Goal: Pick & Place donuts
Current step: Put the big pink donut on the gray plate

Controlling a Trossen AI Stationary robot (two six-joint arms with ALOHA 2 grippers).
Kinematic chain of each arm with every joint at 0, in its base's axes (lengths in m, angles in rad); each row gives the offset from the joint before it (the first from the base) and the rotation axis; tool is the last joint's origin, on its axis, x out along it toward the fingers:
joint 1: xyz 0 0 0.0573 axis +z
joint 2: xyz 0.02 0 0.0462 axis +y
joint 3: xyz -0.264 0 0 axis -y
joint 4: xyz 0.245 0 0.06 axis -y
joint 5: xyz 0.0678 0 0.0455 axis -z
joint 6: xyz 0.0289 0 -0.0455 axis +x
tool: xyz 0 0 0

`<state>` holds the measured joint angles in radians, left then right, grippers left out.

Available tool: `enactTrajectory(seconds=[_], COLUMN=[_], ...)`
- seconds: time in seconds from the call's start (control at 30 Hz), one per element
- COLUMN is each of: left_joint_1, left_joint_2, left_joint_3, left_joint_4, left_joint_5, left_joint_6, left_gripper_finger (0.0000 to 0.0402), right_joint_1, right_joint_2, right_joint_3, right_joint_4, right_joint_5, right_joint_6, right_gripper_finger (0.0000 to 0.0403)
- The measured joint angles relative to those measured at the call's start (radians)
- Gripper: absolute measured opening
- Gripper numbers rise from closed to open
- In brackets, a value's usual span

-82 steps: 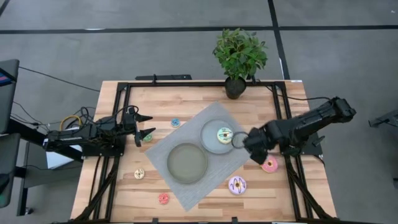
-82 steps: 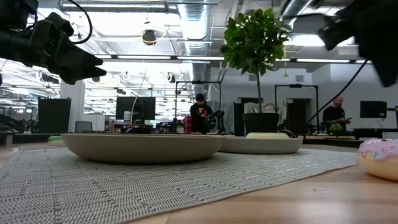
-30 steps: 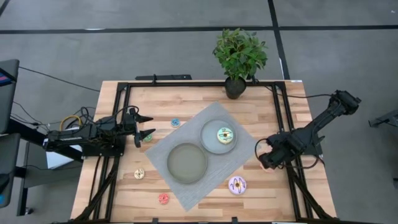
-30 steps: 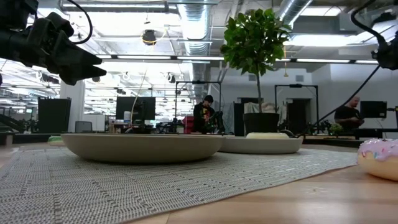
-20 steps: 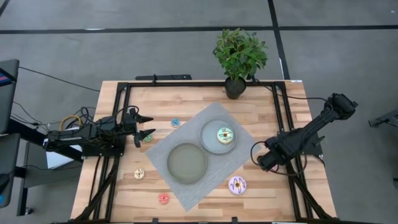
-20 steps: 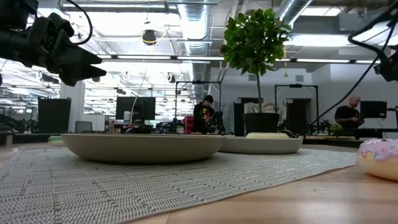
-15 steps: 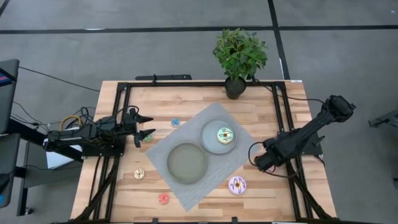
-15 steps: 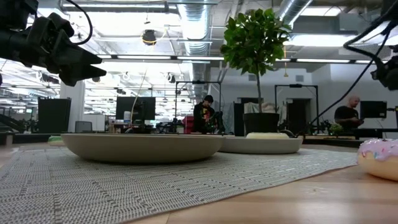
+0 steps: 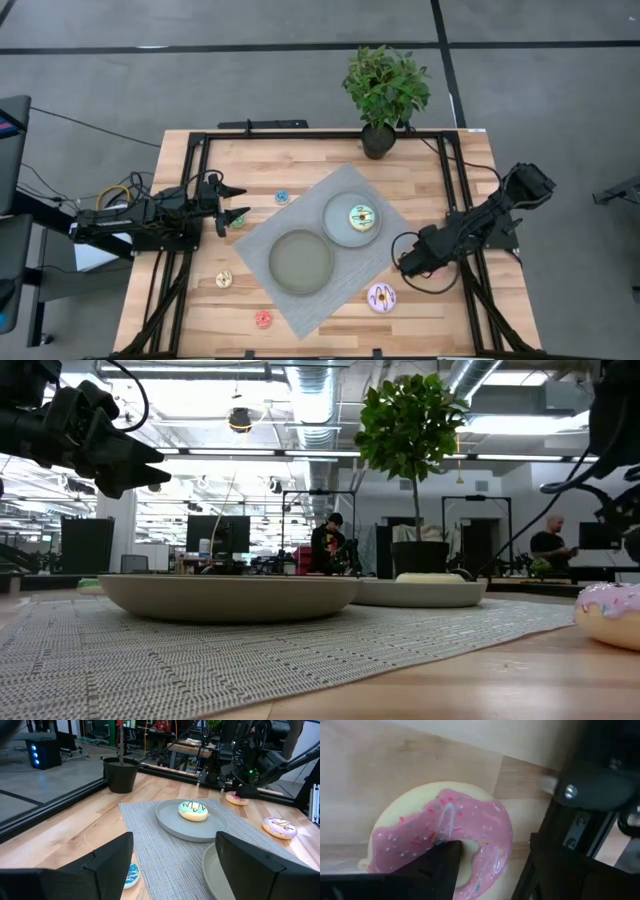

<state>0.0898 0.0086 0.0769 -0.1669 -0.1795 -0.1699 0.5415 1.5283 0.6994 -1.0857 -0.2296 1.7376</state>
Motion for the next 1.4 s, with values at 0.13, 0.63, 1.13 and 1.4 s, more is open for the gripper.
enactTrajectory(seconds=[0.13, 0.63, 1.13, 1.4], left_joint_1=[0.000, 0.000, 0.000, 0.000], left_joint_2=[0.000, 0.000, 0.000, 0.000], left_joint_3=[0.000, 0.000, 0.000, 0.000], left_joint_4=[0.000, 0.000, 0.000, 0.000], left_joint_5=[0.000, 0.000, 0.000, 0.000], left_joint_6=[0.000, -0.004, -0.010, -0.010], left_gripper_finger=[0.0277, 0.0277, 0.0277, 0.0277], right_joint_1=[-0.001, -0.014, -0.034, -0.086], right_joint_2=[0.022, 0.029, 0.028, 0.028], right_joint_3=[0.000, 0.013, 0.077, 0.213], right_joint_4=[0.030, 0.045, 0.041, -0.013], right_joint_5=[-0.002, -0.007, 0.039, 0.139], right_joint_6=[-0.089, -0.097, -0.113, -0.230], right_gripper_finger=[0.0230, 0.0229, 0.0164, 0.0152])
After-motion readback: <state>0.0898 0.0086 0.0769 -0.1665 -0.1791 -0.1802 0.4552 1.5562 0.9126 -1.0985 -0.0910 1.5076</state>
